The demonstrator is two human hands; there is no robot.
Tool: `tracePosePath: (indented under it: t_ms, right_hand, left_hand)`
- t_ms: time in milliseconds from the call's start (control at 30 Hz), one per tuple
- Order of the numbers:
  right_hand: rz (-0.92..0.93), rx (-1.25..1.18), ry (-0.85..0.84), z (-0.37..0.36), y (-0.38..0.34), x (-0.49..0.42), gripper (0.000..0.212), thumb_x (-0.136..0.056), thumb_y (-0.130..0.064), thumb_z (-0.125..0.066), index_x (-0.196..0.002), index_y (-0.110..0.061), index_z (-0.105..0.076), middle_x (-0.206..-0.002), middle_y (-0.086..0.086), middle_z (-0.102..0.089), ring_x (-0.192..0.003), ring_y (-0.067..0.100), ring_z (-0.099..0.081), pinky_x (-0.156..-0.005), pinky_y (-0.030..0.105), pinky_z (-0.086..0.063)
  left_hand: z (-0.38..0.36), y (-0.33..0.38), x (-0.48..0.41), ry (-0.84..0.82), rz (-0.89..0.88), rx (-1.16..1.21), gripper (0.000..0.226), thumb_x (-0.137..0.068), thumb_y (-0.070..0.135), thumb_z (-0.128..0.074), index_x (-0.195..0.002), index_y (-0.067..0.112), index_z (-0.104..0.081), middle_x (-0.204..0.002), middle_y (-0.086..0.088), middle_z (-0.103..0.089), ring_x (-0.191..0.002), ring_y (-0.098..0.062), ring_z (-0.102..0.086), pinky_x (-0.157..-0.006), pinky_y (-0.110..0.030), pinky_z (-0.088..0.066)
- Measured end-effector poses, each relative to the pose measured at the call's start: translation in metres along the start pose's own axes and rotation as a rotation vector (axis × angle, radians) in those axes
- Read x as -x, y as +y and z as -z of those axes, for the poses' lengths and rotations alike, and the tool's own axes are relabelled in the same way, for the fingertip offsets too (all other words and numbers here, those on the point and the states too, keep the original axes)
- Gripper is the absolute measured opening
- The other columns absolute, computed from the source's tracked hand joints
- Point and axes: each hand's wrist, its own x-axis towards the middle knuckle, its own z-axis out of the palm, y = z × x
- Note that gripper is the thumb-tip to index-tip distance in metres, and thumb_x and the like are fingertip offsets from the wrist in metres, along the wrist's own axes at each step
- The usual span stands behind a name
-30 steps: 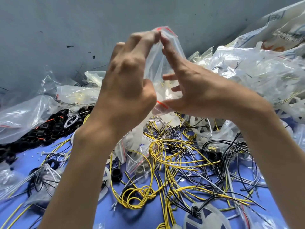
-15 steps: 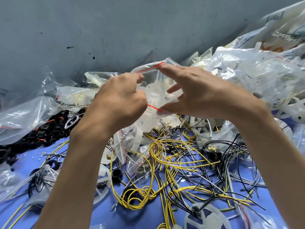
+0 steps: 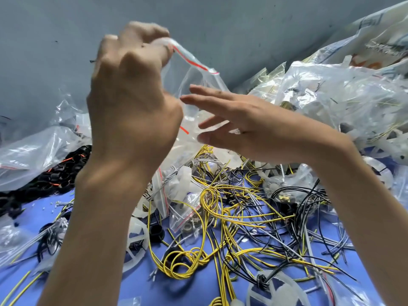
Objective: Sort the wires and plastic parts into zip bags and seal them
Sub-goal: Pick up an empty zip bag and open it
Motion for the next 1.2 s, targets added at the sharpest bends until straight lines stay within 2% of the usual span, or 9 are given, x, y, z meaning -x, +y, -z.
tracePosePath:
  t_ms: [133,233,300,400,600,733,933,1100,1200]
  right_hand:
    - [-0.042,0.152,-0.014,0.002,0.000,0.002,0.060,-0.086,-0.042,-0.060,-0.141,-0.029,-0.041,-0.143,-0.004,-0.047,-0.103,0.003,-0.056,-0.085,0.010,-0.040]
    - [-0.108,0.218,0.107,0.005,0.000,0.003,0.053,-0.083,-0.045,-0.064,-0.134,-0.037,-0.049,-0.105,0.005,-0.070,-0.073,0.012,-0.064,-0.083,0.029,-0.052]
    - [-0.111,0.218,0.172,0.006,0.001,0.004,0.052,-0.080,-0.044,-0.068,-0.129,-0.036,-0.054,-0.082,-0.008,-0.066,-0.060,0.002,-0.047,-0.079,0.023,-0.049]
    - [-0.133,0.222,0.204,0.008,0.004,0.006,0.054,-0.075,-0.042,-0.074,-0.126,-0.035,-0.058,-0.052,-0.024,-0.037,-0.069,-0.009,-0.042,-0.073,0.018,-0.041]
    - [-0.228,0.227,0.149,0.010,0.009,0.006,0.065,-0.069,-0.042,-0.079,-0.128,-0.038,-0.054,-0.062,-0.029,-0.037,-0.075,0.008,-0.055,-0.080,0.021,-0.044]
    - [-0.255,0.268,0.088,0.010,0.011,0.006,0.069,-0.066,-0.045,-0.080,-0.128,-0.042,-0.051,-0.077,-0.012,-0.062,-0.082,0.015,-0.067,-0.084,0.033,-0.052]
    - [-0.261,0.240,0.041,0.012,0.012,0.008,0.065,-0.067,-0.046,-0.078,-0.126,-0.044,-0.052,-0.078,-0.010,-0.066,-0.074,0.014,-0.069,-0.079,0.037,-0.055]
    - [-0.205,0.260,0.103,0.013,0.010,0.007,0.047,-0.072,-0.051,-0.072,-0.116,-0.037,-0.061,-0.062,-0.027,-0.048,-0.070,0.002,-0.058,-0.077,0.031,-0.052]
    - [-0.131,0.261,0.178,0.013,0.007,0.005,0.029,-0.079,-0.047,-0.067,-0.104,-0.031,-0.065,-0.094,-0.017,-0.064,-0.079,0.008,-0.061,-0.079,0.035,-0.052]
  left_hand:
    - [-0.005,-0.006,0.000,-0.229,0.103,0.012,0.069,-0.059,0.018,-0.029,-0.117,0.028,-0.066,-0.123,0.004,-0.062,-0.113,-0.031,-0.054,-0.097,-0.043,-0.045]
    - [-0.007,-0.006,-0.002,-0.241,0.152,0.027,0.067,-0.060,0.023,-0.030,-0.116,0.028,-0.067,-0.117,-0.001,-0.066,-0.107,-0.032,-0.058,-0.096,-0.041,-0.046]
    - [-0.008,-0.006,-0.002,-0.261,0.163,0.039,0.063,-0.064,0.026,-0.031,-0.115,0.029,-0.067,-0.116,0.001,-0.066,-0.102,-0.031,-0.059,-0.095,-0.040,-0.047]
    - [-0.010,-0.006,-0.001,-0.311,0.170,0.069,0.060,-0.066,0.029,-0.034,-0.116,0.031,-0.066,-0.115,0.002,-0.067,-0.101,-0.028,-0.059,-0.095,-0.038,-0.047]
    - [-0.014,-0.007,0.003,-0.374,0.124,0.105,0.061,-0.063,0.029,-0.036,-0.116,0.031,-0.066,-0.112,0.006,-0.068,-0.085,-0.011,-0.052,-0.085,-0.026,-0.043]
    - [-0.014,-0.008,0.002,-0.390,0.098,0.119,0.062,-0.060,0.027,-0.036,-0.114,0.030,-0.067,-0.112,0.009,-0.068,-0.099,-0.011,-0.059,-0.088,-0.023,-0.043]
    - [-0.015,-0.008,0.003,-0.435,0.072,0.117,0.068,-0.058,0.028,-0.036,-0.121,0.032,-0.063,-0.120,0.012,-0.066,-0.106,-0.008,-0.057,-0.088,-0.020,-0.039]
    - [-0.015,-0.011,0.002,-0.432,0.063,0.115,0.061,-0.059,0.028,-0.037,-0.112,0.030,-0.065,-0.117,0.010,-0.066,-0.109,-0.013,-0.057,-0.092,-0.025,-0.042]
    - [-0.015,-0.015,0.000,-0.429,0.070,0.125,0.057,-0.059,0.027,-0.037,-0.108,0.030,-0.066,-0.113,0.011,-0.067,-0.095,-0.009,-0.054,-0.081,-0.020,-0.037]
